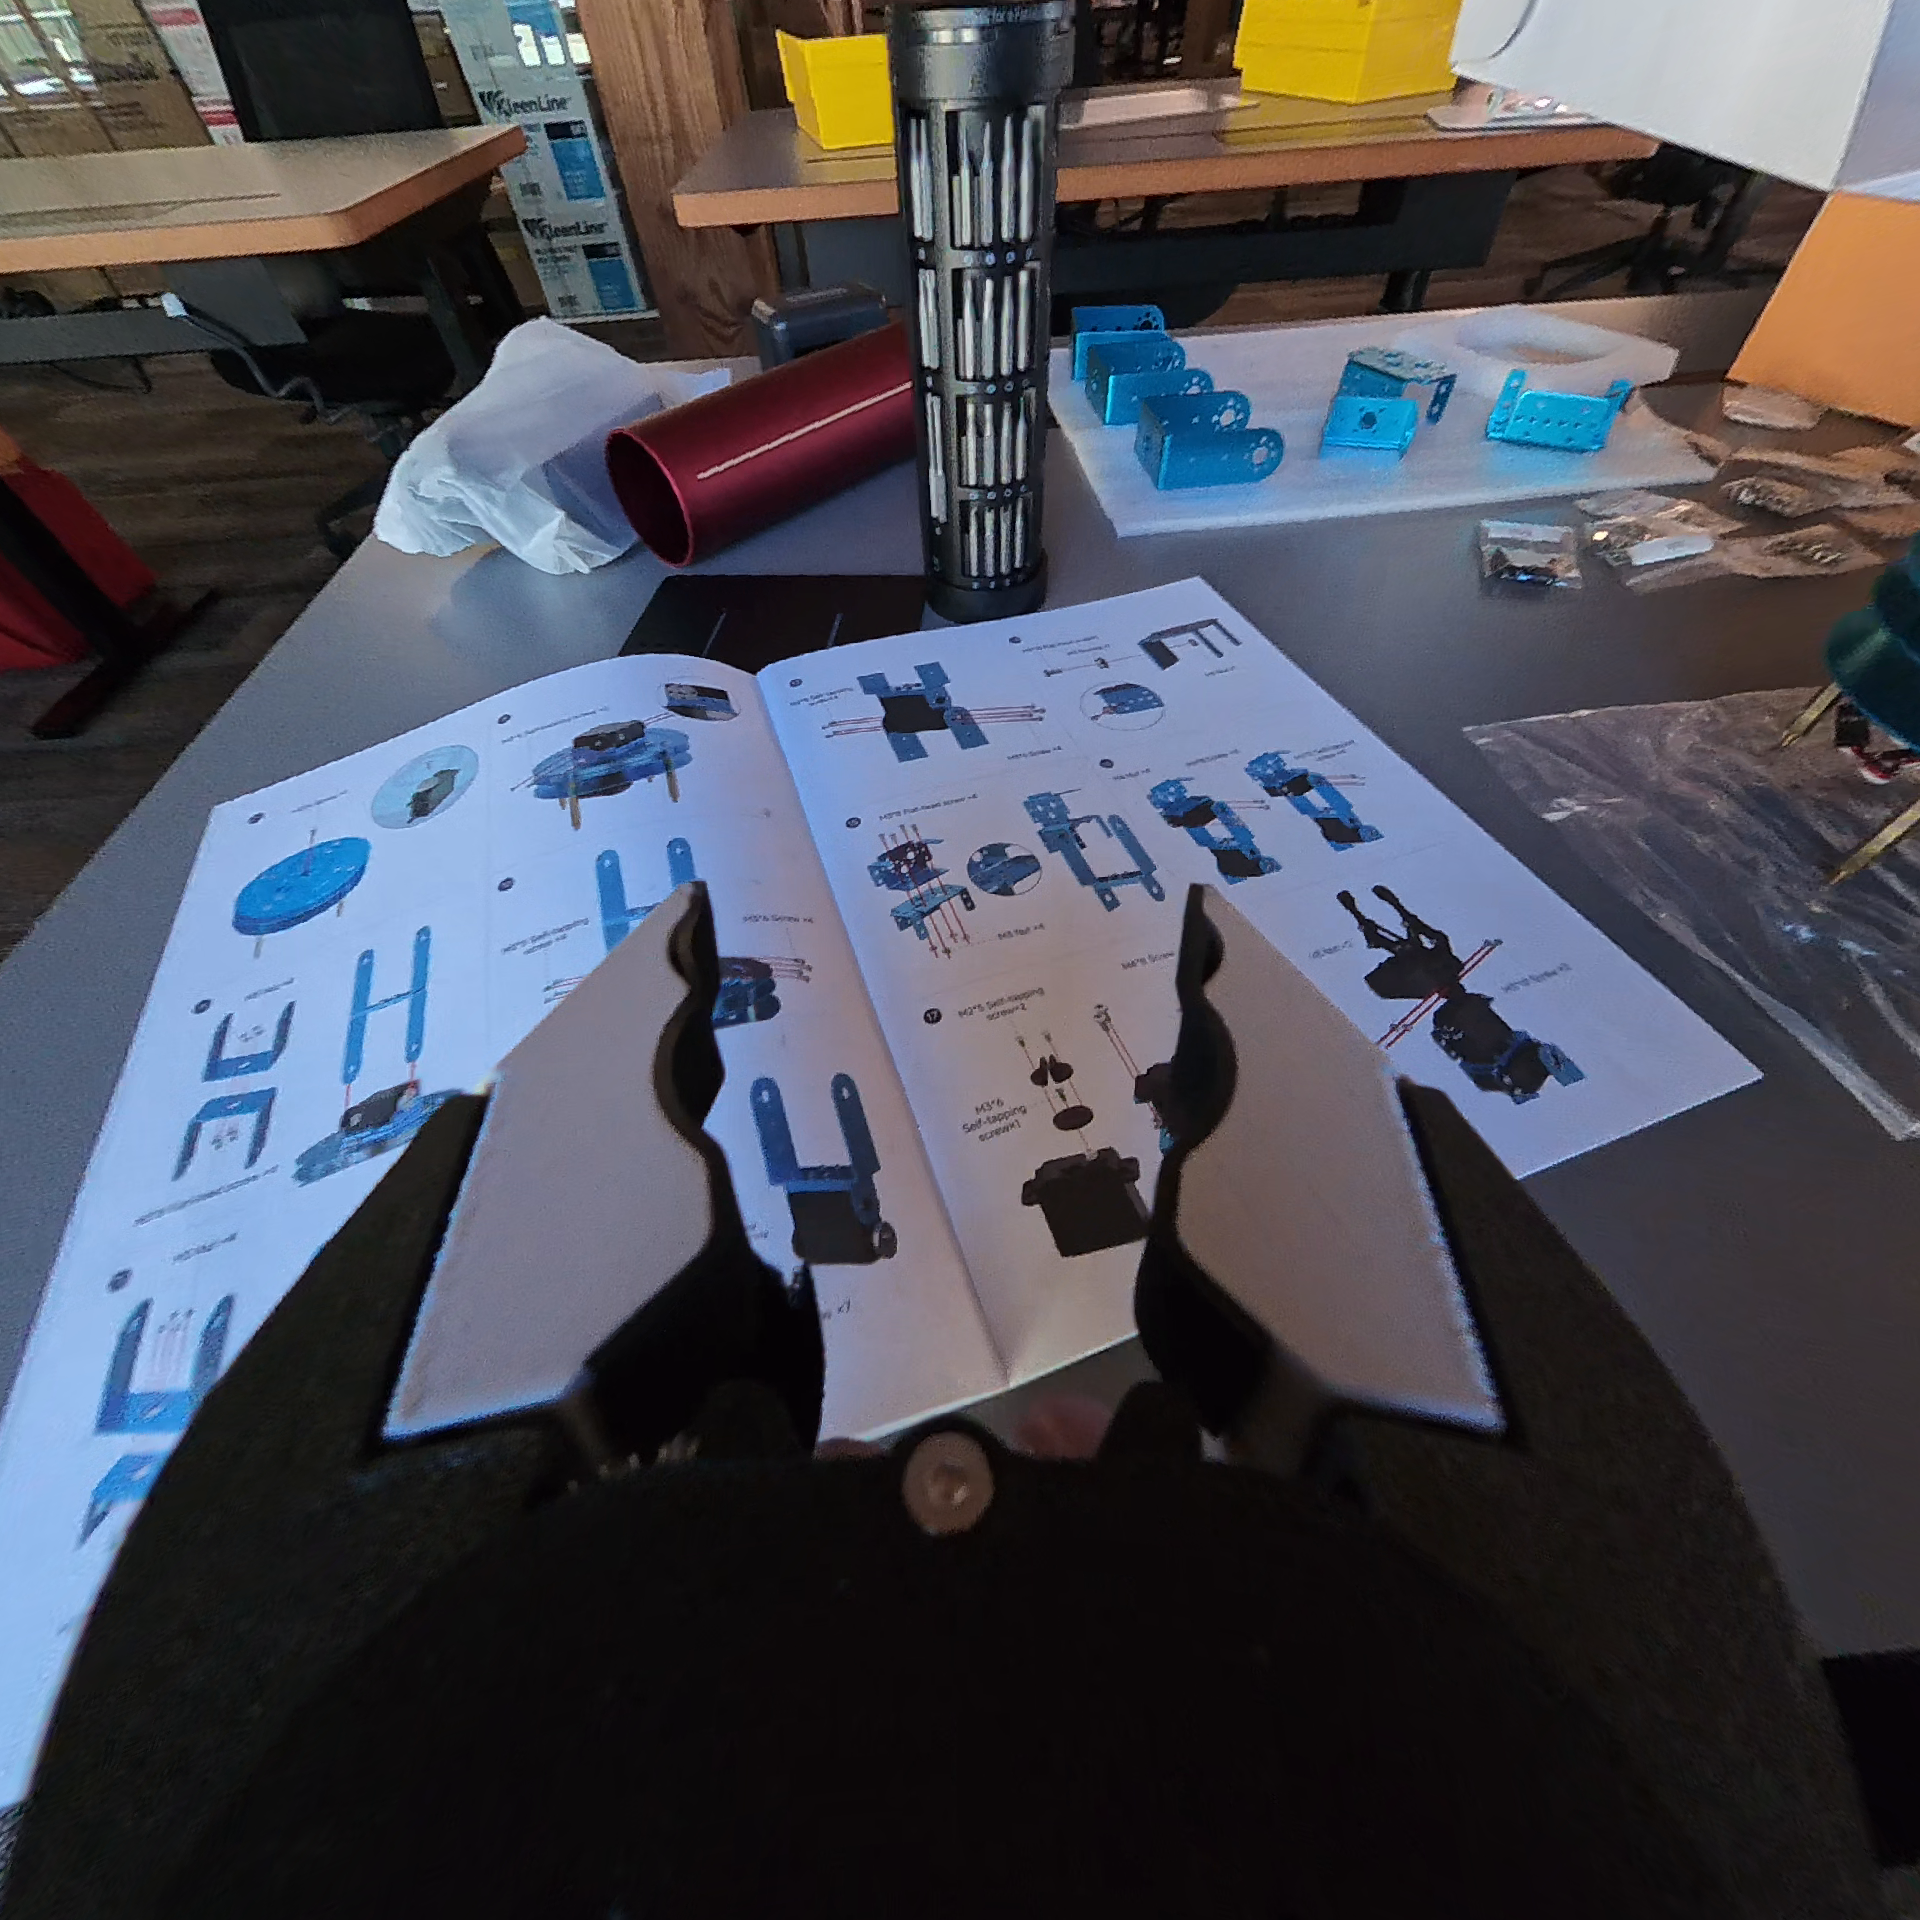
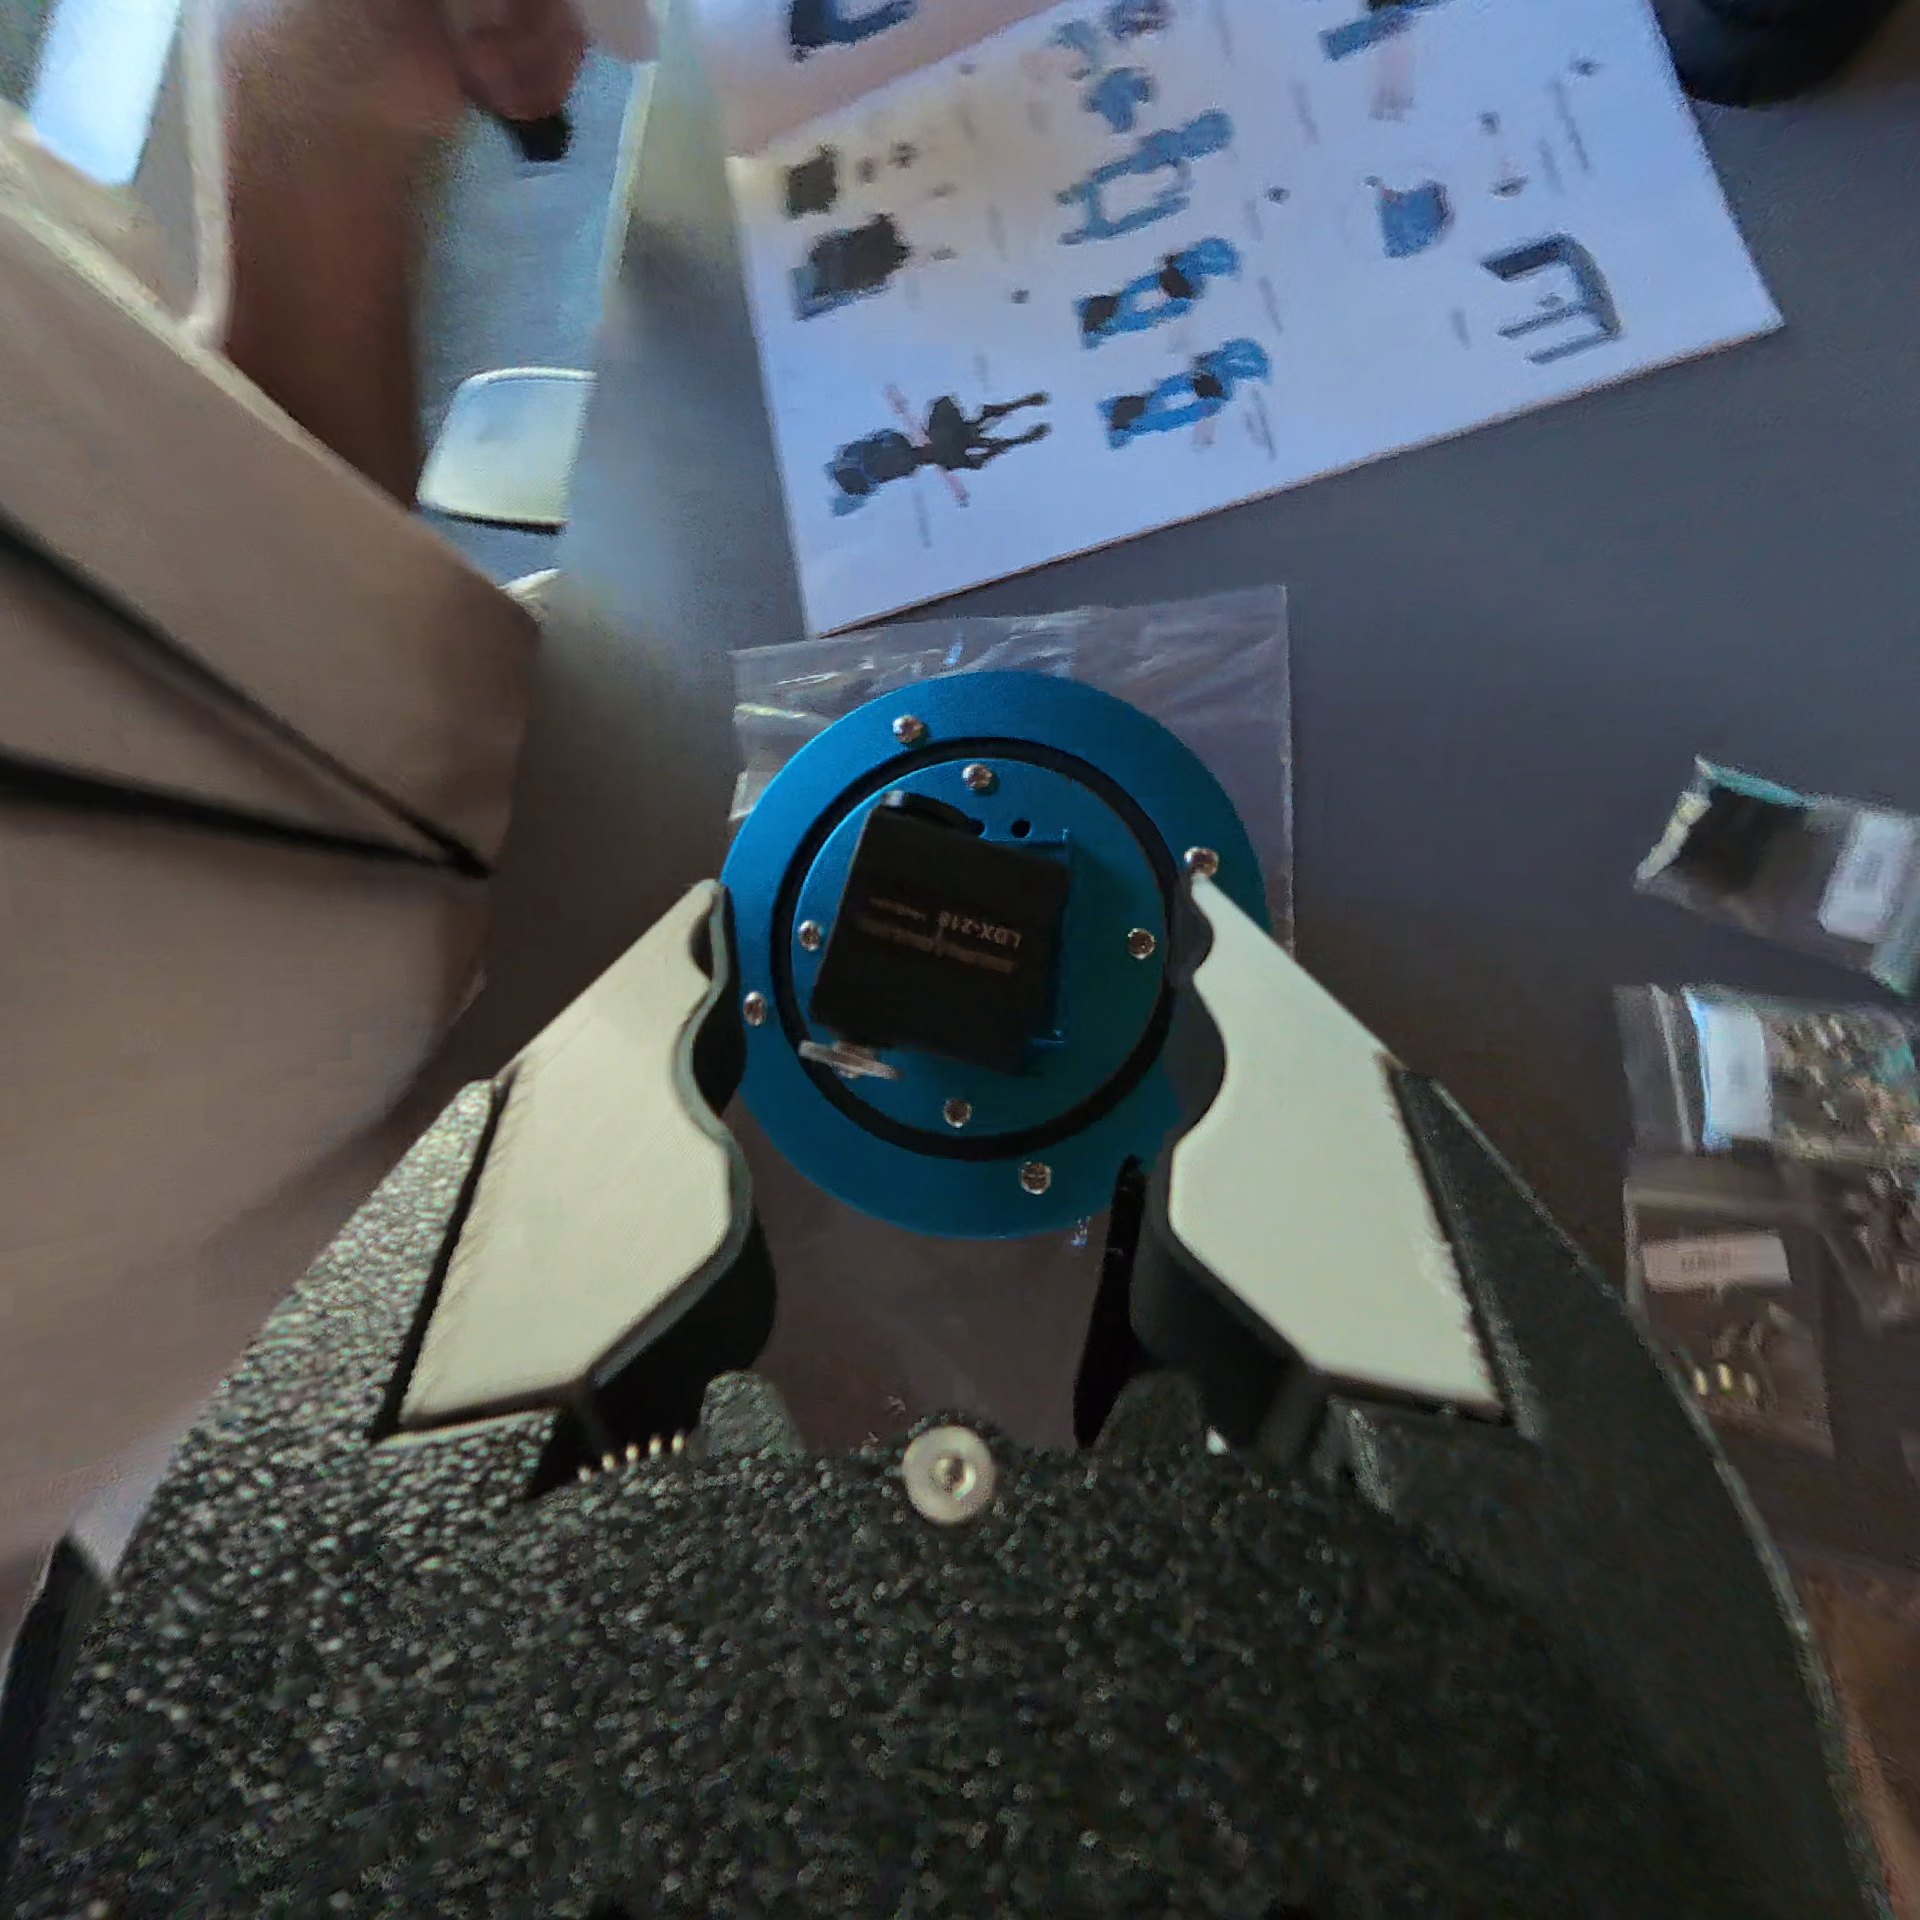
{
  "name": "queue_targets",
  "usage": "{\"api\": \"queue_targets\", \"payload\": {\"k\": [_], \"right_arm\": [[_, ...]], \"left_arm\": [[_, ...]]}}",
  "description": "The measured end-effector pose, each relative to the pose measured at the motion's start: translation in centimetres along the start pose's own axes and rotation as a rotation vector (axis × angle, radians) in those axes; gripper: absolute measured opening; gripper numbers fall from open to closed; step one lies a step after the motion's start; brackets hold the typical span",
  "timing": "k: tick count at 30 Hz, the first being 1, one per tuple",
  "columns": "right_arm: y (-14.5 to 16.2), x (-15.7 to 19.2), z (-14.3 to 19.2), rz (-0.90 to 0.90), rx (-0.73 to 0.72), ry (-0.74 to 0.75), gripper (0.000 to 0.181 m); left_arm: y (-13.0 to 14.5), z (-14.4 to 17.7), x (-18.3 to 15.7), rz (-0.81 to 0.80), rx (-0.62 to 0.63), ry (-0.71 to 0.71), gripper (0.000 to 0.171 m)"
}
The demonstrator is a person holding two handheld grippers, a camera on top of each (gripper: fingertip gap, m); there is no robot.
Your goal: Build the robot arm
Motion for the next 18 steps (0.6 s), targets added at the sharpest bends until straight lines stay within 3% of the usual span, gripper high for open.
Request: {"api": "queue_targets", "payload": {"k": [3, 5, 7, 18], "right_arm": [[-0.4, 1.3, 0.4, -0.049, 0.047, 0.186, 0.057], [-0.5, 1.8, 0.5, -0.03, 0.107, 0.263, 0.057], [-0.6, 2.4, 0.5, -0.023, 0.159, 0.284, 0.048], [-1.0, 1.9, -0.4, -0.102, 0.312, 0.273, 0.046]], "left_arm": [[-0.1, -0.7, 0.2, 0.022, -0.013, 0.051, 0.088], [-0.1, -1.0, 0.2, 0.015, -0.014, 0.075, 0.089], [-0.1, -0.9, 0.2, -0.001, -0.014, 0.079, 0.089], [0.1, 0.2, 0.9, 0.006, -0.04, 0.06, 0.089]]}}
Point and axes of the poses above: each gripper's, where its closed fingertips meet, z back along the fingers, y out of its underside, x = y × z across the jaws, the point moved 9 cm from there along z, back along the fingers, and after that the axes turned 13 degrees about y, right-handed, at the moved point
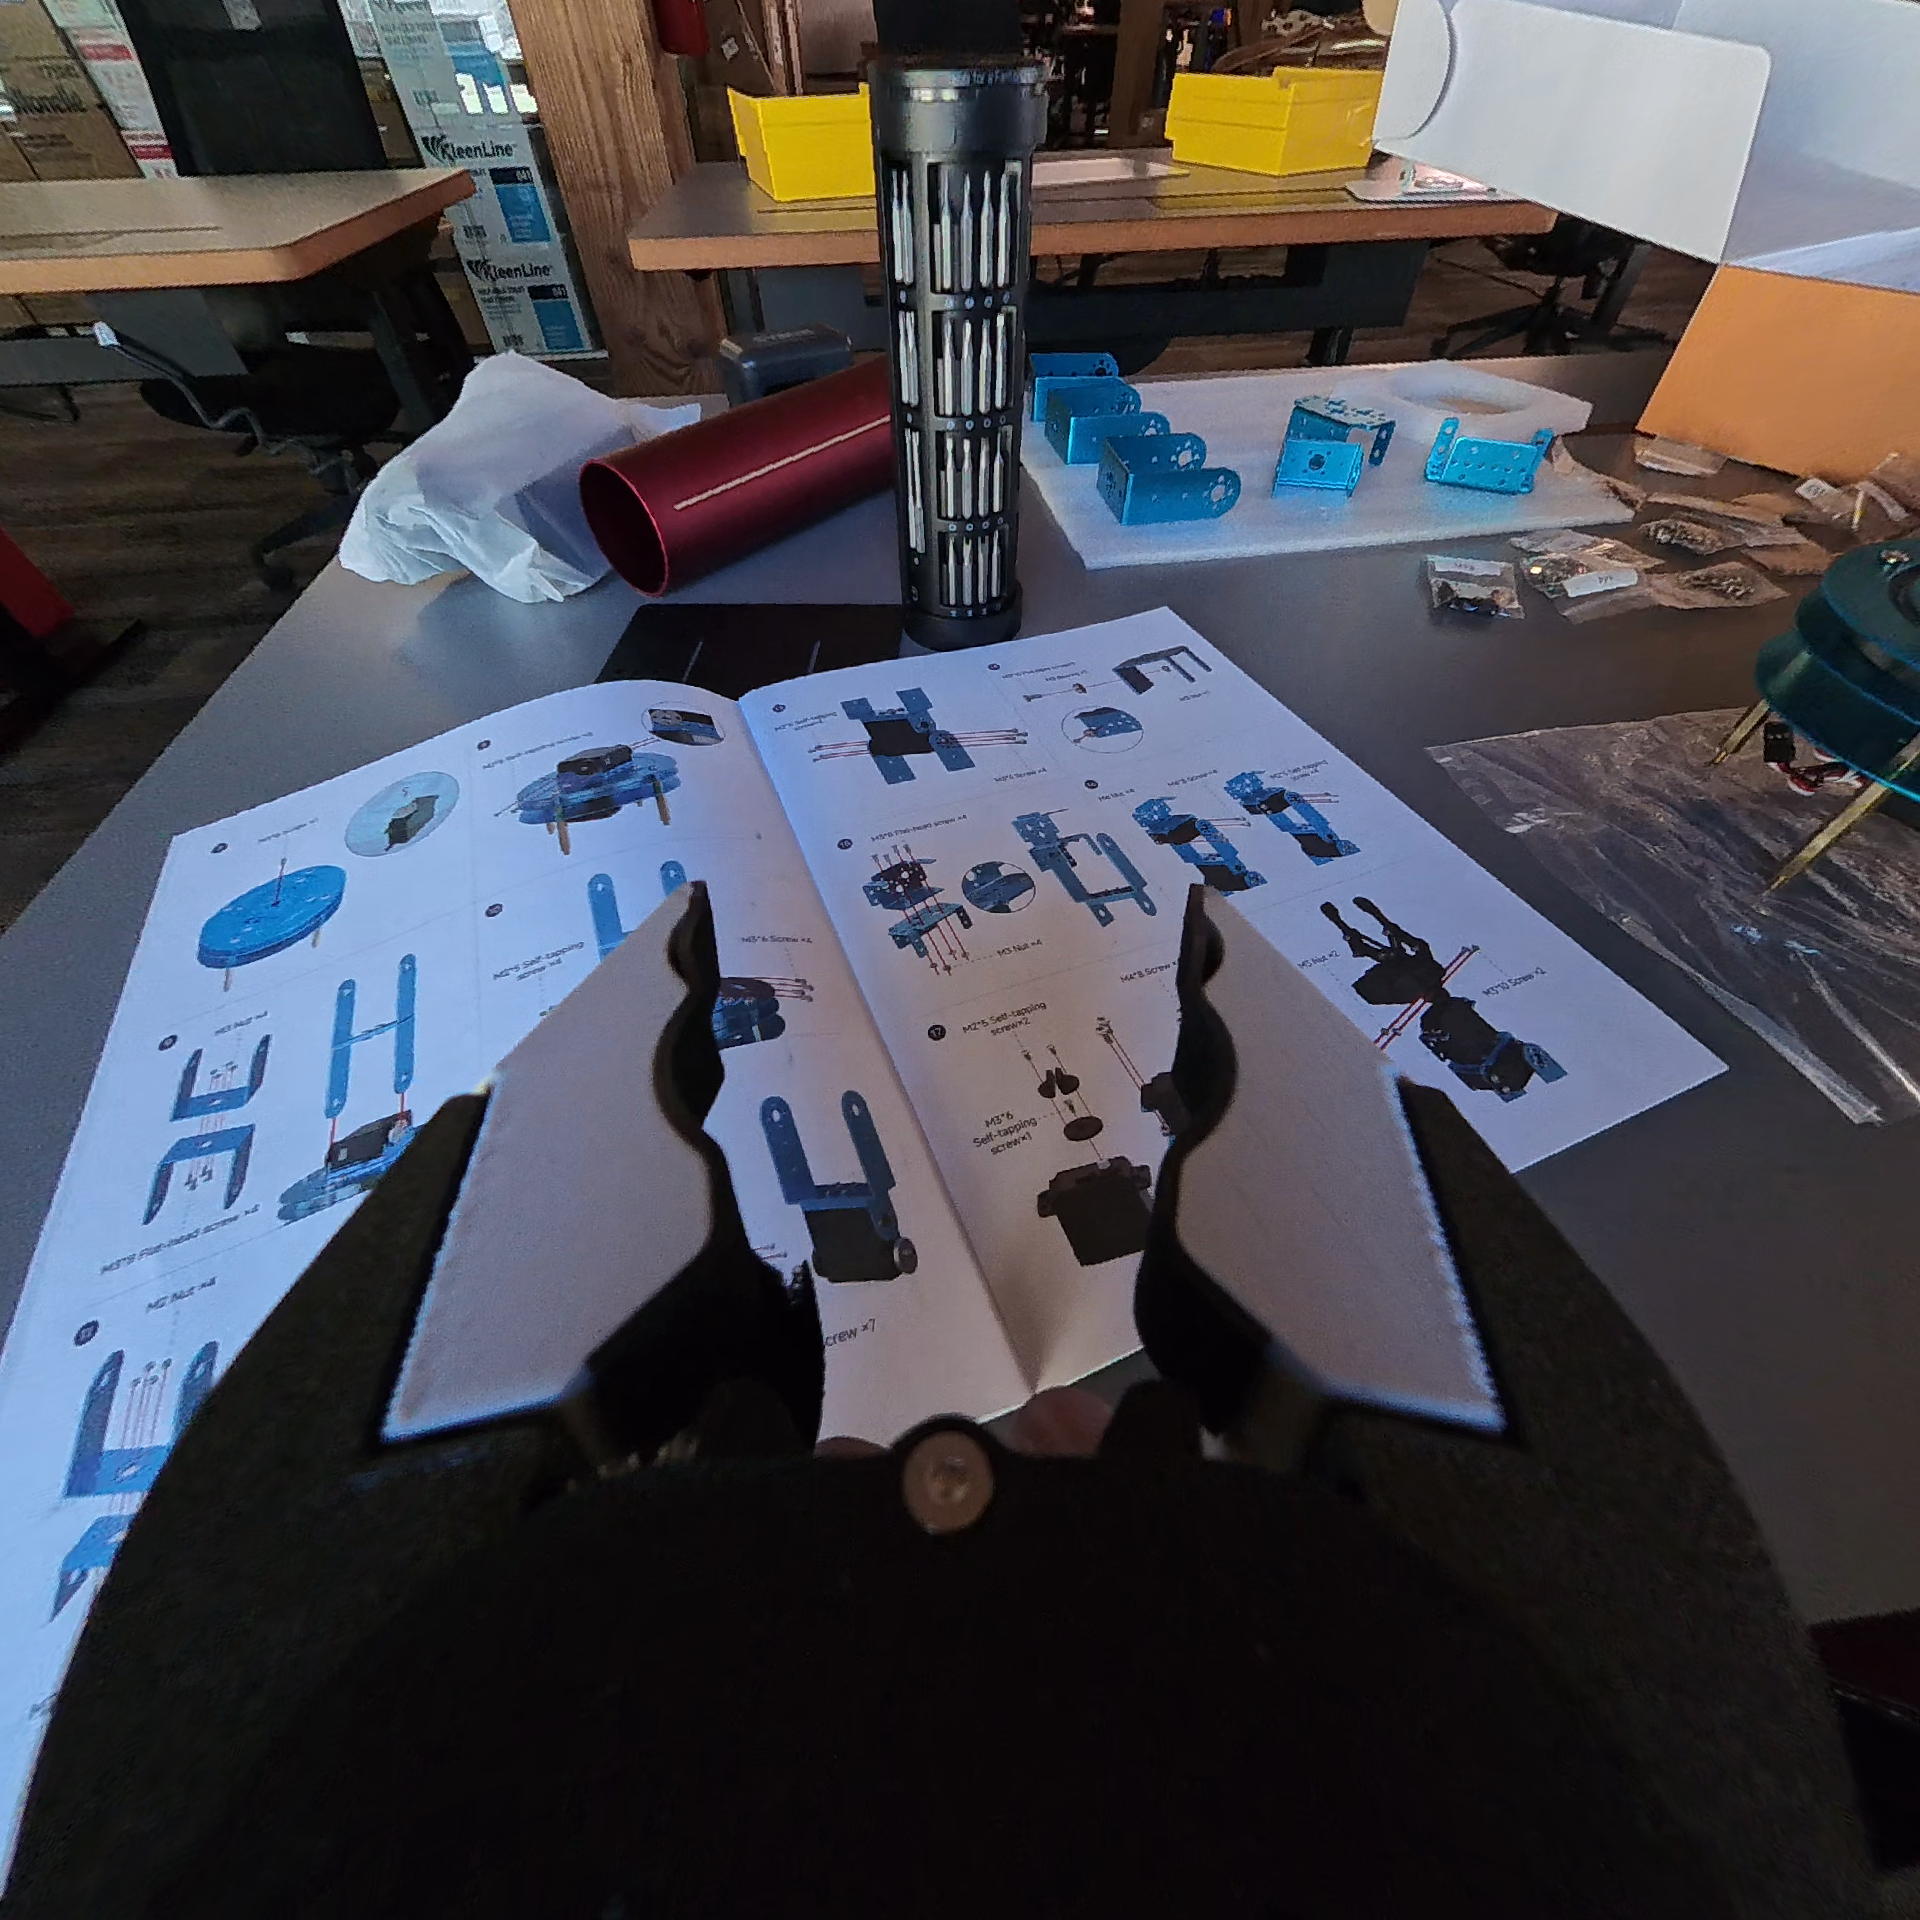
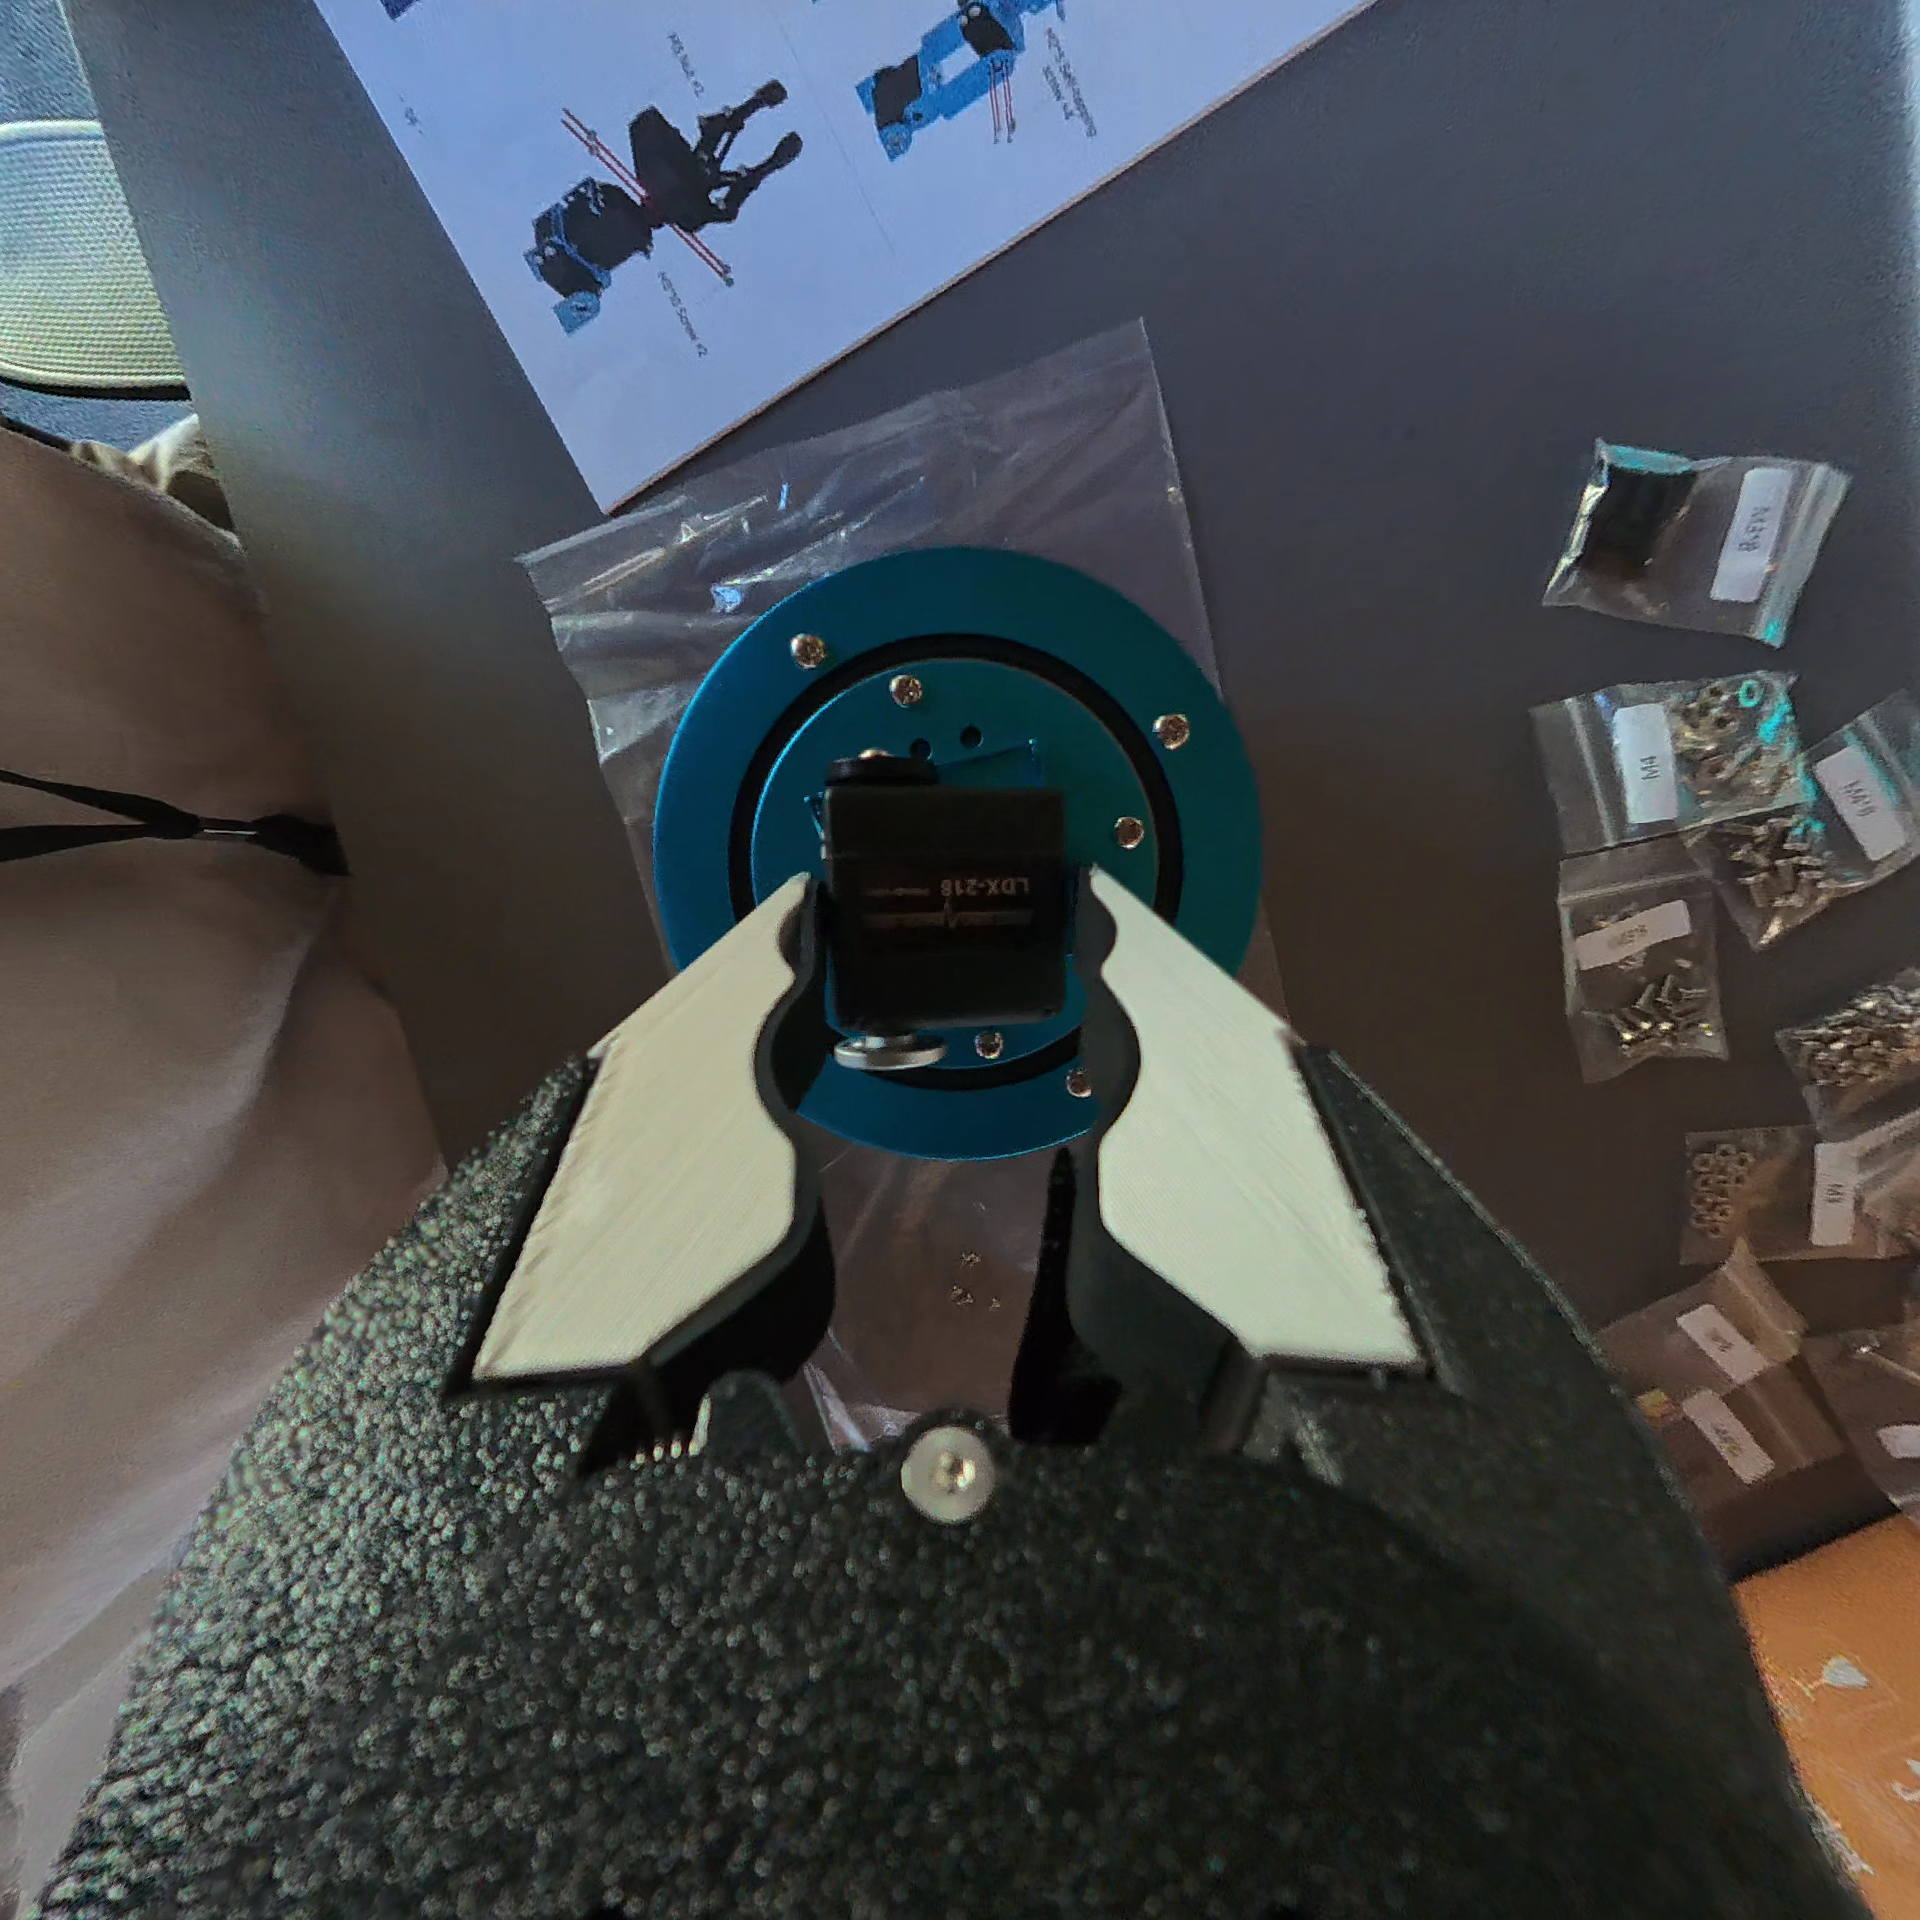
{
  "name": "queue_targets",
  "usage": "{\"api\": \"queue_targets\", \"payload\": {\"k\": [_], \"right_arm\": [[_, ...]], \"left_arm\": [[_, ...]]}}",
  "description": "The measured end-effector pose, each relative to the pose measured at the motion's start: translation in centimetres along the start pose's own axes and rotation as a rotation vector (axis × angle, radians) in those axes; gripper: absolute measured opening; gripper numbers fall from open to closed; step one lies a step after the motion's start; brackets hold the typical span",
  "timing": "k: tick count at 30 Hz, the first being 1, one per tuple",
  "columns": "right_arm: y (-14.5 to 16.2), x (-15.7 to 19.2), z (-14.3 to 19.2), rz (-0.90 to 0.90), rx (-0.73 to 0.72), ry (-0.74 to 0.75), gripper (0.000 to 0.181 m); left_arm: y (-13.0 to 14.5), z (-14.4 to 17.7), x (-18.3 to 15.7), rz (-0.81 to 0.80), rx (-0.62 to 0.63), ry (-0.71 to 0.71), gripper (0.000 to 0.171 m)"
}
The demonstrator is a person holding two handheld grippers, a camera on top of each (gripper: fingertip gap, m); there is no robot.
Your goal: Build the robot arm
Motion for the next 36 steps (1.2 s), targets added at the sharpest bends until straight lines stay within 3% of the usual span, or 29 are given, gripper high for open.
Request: {"api": "queue_targets", "payload": {"k": [3, 7, 14, 17, 21, 24, 30, 36], "right_arm": [[0.0, -0.4, 0.2, 0.012, 0.018, -0.035, 0.044], [0.1, -0.9, 0.8, 0.218, -0.002, -0.05, 0.044], [-0.9, -2.0, 2.7, 0.783, -0.154, -0.171, 0.045], [-1.3, -2.8, 1.9, 1.033, -0.271, -0.189, 0.045], [-2.1, -2.4, 0.4, 1.266, -0.33, -0.342, 0.043], [-2.2, -2.1, -0.5, 1.497, -0.4, -0.347, 0.044], [-2.5, -1.8, -0.8, 1.707, -0.447, -0.424, 0.044], [-2.8, -1.5, -0.9, 1.731, -0.426, -0.451, 0.044]], "left_arm": [[0.0, 0.1, -0.1, -0.007, 0.004, -0.004, 0.089], [0.1, 0.1, -0.3, 0.0, 0.012, -0.014, 0.089], [-0.6, 0.2, -1.8, -0.023, 0.011, -0.036, 0.089], [-0.9, 0.2, -2.6, -0.028, 0.014, -0.052, 0.089], [-1.4, 0.2, -4.0, -0.055, 0.018, -0.083, 0.089], [-1.5, 0.0, -5.0, -0.06, 0.033, -0.096, 0.089], [-1.4, -0.4, -6.0, -0.064, 0.073, -0.124, 0.089], [-1.7, -0.8, -6.8, -0.07, 0.081, -0.117, 0.089]]}}
Point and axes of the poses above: each gripper's, where its closed fingertips meet, z back along the fingers, y out of its underside, x = y × z across the jaws, the point moved 9 cm from there along z, back along the fingers, and after that the axes turned 13 degrees about y, right-handed, at the moved point
